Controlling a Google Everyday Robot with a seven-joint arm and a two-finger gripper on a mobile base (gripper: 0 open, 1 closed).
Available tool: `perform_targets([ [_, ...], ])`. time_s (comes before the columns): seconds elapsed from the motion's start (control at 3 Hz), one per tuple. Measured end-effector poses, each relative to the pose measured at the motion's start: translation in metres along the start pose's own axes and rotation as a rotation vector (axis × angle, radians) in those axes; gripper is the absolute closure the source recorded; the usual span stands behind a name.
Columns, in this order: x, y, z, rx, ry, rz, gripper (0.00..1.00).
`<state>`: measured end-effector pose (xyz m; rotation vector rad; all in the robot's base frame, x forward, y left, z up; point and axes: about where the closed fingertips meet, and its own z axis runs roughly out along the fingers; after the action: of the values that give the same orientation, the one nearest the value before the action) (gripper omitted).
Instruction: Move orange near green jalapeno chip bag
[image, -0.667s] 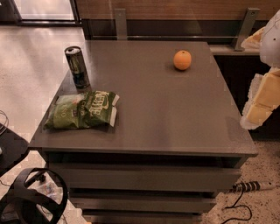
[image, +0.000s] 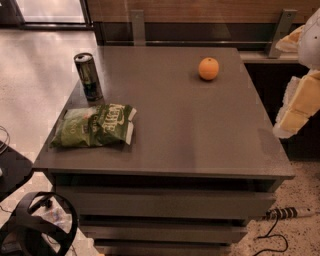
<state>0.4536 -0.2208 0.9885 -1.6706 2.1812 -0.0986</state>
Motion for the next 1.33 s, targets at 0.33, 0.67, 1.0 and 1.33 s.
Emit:
perform_targets([
  [0.33, 0.006, -0.037, 0.01, 0.031, -0.079, 0.059, 0.0],
  [0.67, 0.012, -0.075, 0.025, 0.087, -0.187, 0.14, 0.0],
  [1.0, 0.009, -0.113, 0.049, 0.14, -0.285, 0.211, 0.0],
  [1.33, 0.003, -0.143, 0.072, 0.178, -0.366, 0.261, 0.0],
])
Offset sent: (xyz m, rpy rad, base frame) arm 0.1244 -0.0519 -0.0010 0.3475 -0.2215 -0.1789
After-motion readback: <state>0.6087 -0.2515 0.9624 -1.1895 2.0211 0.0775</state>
